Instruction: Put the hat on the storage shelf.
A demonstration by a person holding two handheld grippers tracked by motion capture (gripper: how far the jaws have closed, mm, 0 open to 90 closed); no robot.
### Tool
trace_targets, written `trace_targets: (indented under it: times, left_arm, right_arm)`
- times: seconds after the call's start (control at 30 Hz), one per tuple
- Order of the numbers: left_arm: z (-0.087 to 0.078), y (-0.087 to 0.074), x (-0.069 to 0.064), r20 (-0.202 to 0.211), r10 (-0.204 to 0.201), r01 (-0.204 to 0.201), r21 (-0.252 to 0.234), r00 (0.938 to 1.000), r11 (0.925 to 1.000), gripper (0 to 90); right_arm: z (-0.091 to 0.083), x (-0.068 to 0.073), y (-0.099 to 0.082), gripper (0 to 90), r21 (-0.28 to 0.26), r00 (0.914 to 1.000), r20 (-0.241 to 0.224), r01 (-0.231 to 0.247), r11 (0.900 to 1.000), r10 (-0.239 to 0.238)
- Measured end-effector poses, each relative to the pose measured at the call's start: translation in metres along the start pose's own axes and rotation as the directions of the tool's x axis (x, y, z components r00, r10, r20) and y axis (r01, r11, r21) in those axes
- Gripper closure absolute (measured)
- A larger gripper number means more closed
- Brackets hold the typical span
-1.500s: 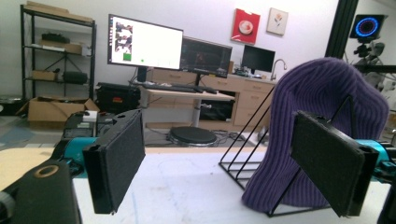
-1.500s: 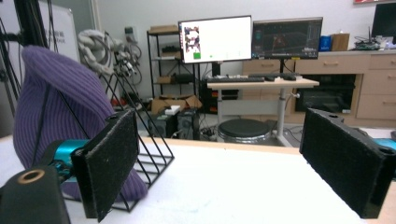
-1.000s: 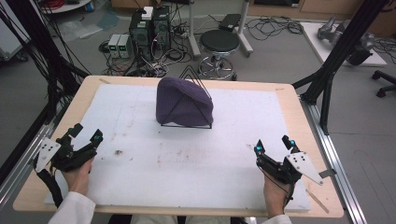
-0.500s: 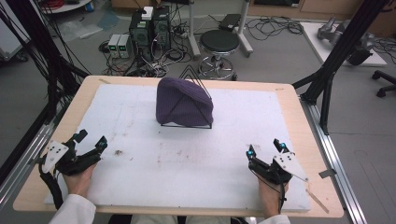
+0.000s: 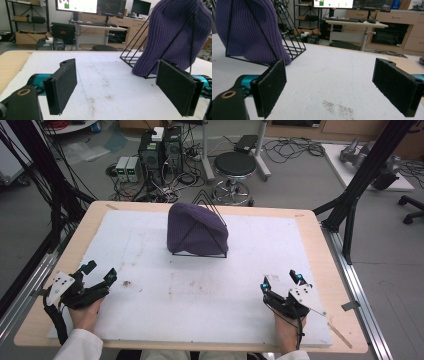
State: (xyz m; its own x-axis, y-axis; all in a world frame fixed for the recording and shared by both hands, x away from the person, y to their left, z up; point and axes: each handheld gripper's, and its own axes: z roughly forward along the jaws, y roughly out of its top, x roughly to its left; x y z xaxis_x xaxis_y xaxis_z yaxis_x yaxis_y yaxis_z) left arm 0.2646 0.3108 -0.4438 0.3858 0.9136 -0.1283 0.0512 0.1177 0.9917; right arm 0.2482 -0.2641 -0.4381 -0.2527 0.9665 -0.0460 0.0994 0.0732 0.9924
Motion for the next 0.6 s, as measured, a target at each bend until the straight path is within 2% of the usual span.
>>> trace_targets:
  times: [0.23,0.47,0.6]
  left_arm:
    - [-0.0009,0.0004,-0.001,-0.003,-0.004,0.004,-0.008,1.0,1.0,17.5]
    - [-0.0007,0.0006,-0.0018,0.001,-0.003,0.003,-0.009,1.0,1.0,17.5]
    - [-0.0009,0.0007,-0.0011,0.002,-0.014,0.014,-0.01,0.9999,0.9999,17.5]
  right_arm:
    - [-0.0025,0.0007,0.0013,11.2,-0.026,1.0,-0.004,0.003,0.9997,-0.003]
    - [-0.0052,-0.0015,0.0014,11.2,-0.036,0.9994,0.004,-0.033,0.9988,0.033]
    - [-0.0053,-0.0021,0.0013,11.2,-0.038,0.9994,0.003,-0.035,0.9987,0.036]
